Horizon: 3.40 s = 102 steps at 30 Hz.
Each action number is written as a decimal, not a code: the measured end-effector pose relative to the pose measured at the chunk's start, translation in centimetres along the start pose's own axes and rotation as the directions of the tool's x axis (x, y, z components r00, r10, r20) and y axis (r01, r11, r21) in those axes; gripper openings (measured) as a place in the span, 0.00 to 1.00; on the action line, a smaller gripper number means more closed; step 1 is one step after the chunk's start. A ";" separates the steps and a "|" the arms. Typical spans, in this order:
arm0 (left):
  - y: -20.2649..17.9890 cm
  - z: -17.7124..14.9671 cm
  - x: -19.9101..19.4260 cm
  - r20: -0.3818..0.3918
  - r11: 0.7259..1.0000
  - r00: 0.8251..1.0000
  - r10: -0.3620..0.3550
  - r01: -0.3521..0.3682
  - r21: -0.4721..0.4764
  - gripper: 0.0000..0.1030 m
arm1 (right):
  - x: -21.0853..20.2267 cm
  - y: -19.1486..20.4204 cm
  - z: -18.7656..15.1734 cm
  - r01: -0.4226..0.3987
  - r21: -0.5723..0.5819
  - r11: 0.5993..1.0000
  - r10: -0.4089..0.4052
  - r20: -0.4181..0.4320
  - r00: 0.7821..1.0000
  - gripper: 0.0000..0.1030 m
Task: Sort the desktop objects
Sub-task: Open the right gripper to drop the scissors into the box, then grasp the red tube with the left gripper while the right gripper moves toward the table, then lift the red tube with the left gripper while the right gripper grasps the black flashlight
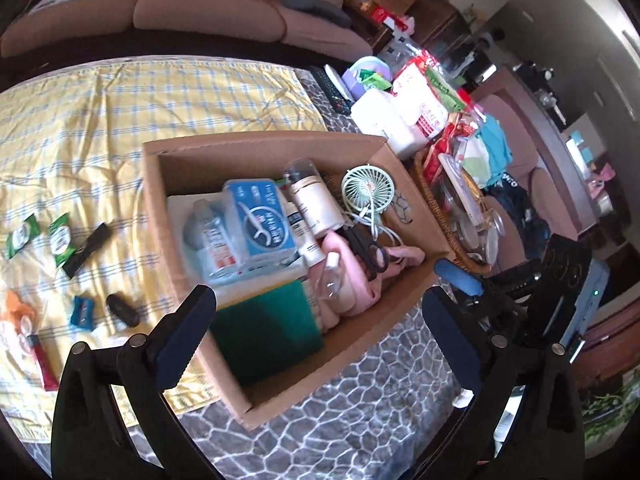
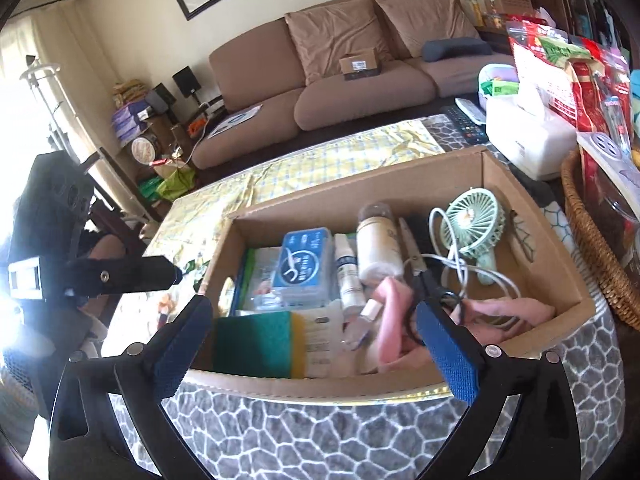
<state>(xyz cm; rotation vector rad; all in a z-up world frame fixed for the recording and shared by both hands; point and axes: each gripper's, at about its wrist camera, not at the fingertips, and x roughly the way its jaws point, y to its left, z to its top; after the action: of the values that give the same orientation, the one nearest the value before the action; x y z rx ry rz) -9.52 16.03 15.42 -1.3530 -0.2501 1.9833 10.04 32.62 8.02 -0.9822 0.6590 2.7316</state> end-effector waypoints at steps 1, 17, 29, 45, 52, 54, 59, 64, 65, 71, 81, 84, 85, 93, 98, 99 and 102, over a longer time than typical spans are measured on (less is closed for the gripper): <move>0.9 -0.9 -1.1 0.013 1.000 1.000 0.009 -0.009 -0.007 1.00 | 0.0 1.0 -0.2 -0.001 -0.008 1.000 0.001 -0.002 1.000 1.00; 15.6 -15.5 -14.0 0.072 0.937 0.934 0.349 -0.348 -0.018 1.00 | 2.0 15.0 -4.9 -0.090 -0.136 0.987 0.088 -0.027 0.996 1.00; 20.1 -15.4 -11.5 0.092 0.911 0.907 0.411 -0.407 -0.060 0.92 | 6.3 21.4 -9.2 -0.194 -0.167 0.967 0.178 -0.102 0.979 0.97; 20.1 -9.4 -2.3 0.054 0.844 0.844 0.534 -0.536 0.035 0.64 | 9.9 20.8 -13.2 -0.081 -0.242 0.967 0.060 -0.096 0.994 0.66; 20.4 -9.3 -1.9 0.085 0.828 0.829 0.553 -0.558 0.054 0.16 | 10.3 20.0 -12.8 -0.086 -0.231 0.969 0.064 -0.100 0.993 0.66; 20.8 -9.3 -2.8 0.086 0.849 0.848 0.523 -0.527 0.043 0.15 | 10.1 20.1 -12.6 -0.085 -0.233 0.969 0.065 -0.093 0.994 0.66; 21.4 -10.1 -5.7 0.098 0.871 0.868 0.486 -0.491 0.028 0.15 | 9.8 20.7 -11.5 -0.100 -0.241 0.965 0.082 -0.082 0.993 0.66; 20.8 -11.0 -9.2 0.125 0.899 0.894 0.430 -0.436 0.028 0.15 | 10.7 21.6 -9.7 -0.117 -0.251 0.961 0.100 -0.079 0.992 0.66; 20.7 -11.1 -9.9 0.132 0.904 0.898 0.420 -0.426 0.026 0.15 | 11.1 21.8 -9.2 -0.121 -0.249 0.961 0.103 -0.083 0.991 0.66; 20.5 -12.0 -12.8 0.168 0.949 0.935 0.313 -0.316 -0.013 0.15 | 15.0 23.2 -5.0 -0.070 -0.327 0.942 0.029 -0.126 0.992 0.66; 22.6 -12.2 -13.5 0.175 0.974 0.959 0.223 -0.213 -0.071 0.15 | 26.0 23.5 0.4 -0.034 -0.507 0.862 -0.206 -0.410 0.889 0.77; 22.6 -12.1 -13.8 0.183 0.978 0.961 0.208 -0.199 -0.071 0.15 | 28.6 23.3 0.0 -0.049 -0.563 0.825 -0.279 -0.482 0.830 0.77; 22.6 -12.0 -13.9 0.188 0.979 0.962 0.200 -0.190 -0.071 0.15 | 29.2 23.1 0.0 -0.050 -0.572 0.819 -0.299 -0.499 0.813 0.77; 22.0 -11.9 -14.5 0.199 0.987 0.967 0.160 -0.150 -0.064 0.15 | 32.4 21.1 -0.1 -0.044 -0.565 0.824 -0.364 -0.586 0.724 0.78; 22.0 -11.7 -14.6 0.204 0.987 0.966 0.157 -0.147 -0.065 0.15 | 31.7 20.2 -0.4 -0.045 -0.568 0.822 -0.342 -0.555 0.758 0.72; 22.0 -11.8 -14.5 0.203 0.987 0.966 0.158 -0.148 -0.064 0.15 | 31.4 19.9 -0.4 -0.048 -0.559 0.828 -0.328 -0.552 0.767 0.72; 22.1 -11.8 -14.1 0.195 0.987 0.968 0.158 -0.146 -0.073 0.15 | 31.0 19.2 -0.6 -0.057 -0.532 0.845 -0.306 -0.569 0.763 0.68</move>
<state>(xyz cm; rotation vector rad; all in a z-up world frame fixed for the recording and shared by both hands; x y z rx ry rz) -6.28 -11.83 9.12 -1.2393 -0.3071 2.2609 -19.16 15.47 -5.45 -2.0490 -0.1384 2.4451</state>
